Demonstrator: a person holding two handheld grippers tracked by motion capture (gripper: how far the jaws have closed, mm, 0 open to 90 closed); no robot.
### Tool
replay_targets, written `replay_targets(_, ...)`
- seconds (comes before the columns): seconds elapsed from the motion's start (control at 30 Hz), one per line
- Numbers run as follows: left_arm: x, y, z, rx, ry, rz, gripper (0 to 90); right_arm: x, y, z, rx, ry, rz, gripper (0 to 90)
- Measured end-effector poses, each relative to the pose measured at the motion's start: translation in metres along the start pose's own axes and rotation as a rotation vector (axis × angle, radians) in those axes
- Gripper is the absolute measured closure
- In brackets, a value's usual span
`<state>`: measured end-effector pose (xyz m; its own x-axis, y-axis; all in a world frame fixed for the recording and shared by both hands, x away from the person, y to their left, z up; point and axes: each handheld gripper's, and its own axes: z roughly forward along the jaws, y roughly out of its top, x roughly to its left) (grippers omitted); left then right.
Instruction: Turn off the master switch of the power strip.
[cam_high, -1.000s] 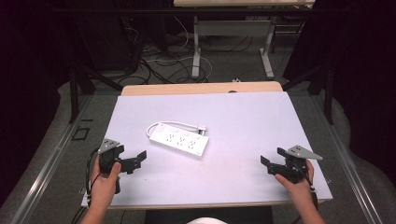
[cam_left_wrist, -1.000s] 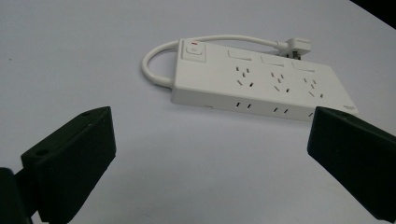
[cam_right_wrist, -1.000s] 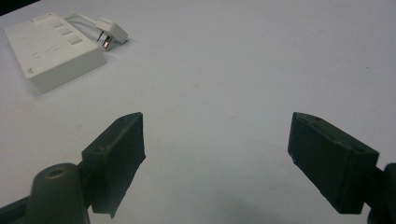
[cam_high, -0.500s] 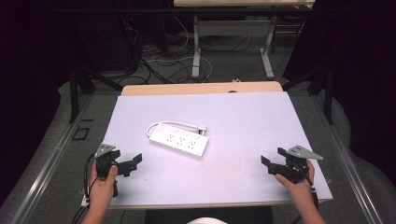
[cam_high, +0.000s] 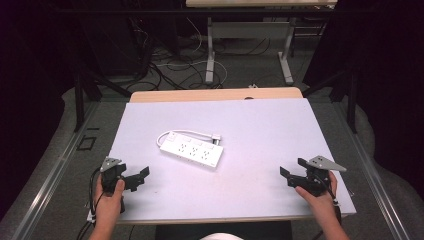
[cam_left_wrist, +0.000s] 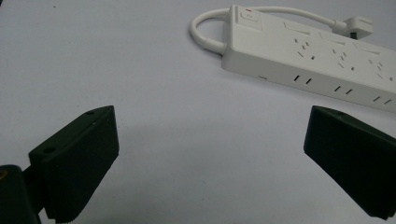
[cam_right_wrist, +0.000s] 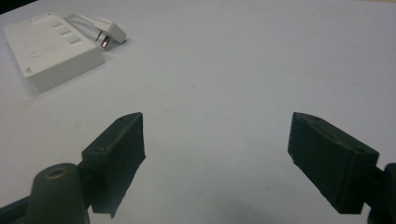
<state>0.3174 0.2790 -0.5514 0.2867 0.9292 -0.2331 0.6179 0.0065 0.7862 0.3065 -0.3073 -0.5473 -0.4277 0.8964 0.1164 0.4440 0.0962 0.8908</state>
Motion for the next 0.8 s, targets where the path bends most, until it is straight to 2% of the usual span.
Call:
replay_targets(0.3, 0.0026, -0.0029, 0.003, 0.017, 0.01, 0.0, 3.9, -0.0003, 0.0, -0.0008, 0.004, -0.002, -0.006, 18.0)
replay_targets(0.43, 0.0023, -0.0044, 0.0053, 0.002, 0.012, -0.006, 3.9, 0.0003, -0.0001, -0.0001, 0.001, 0.001, 0.002, 18.0)
replay_targets(0.47, 0.0028, -0.0038, 0.0044, 0.023, 0.008, 0.001, 3.9, 0.0004, -0.0001, 0.0, 0.001, 0.001, 0.001, 18.0)
replay_targets(0.5, 0.0023, -0.0047, 0.0062, 0.006, 0.013, -0.001, 3.9, 0.0002, -0.0001, 0.0001, 0.0, 0.002, -0.003, 18.1)
replay_targets(0.8, 0.0025, -0.0048, 0.0071, 0.019, 0.014, -0.002, 4.4, -0.0004, -0.0004, 0.0001, 0.012, 0.0, -0.009, 18.1)
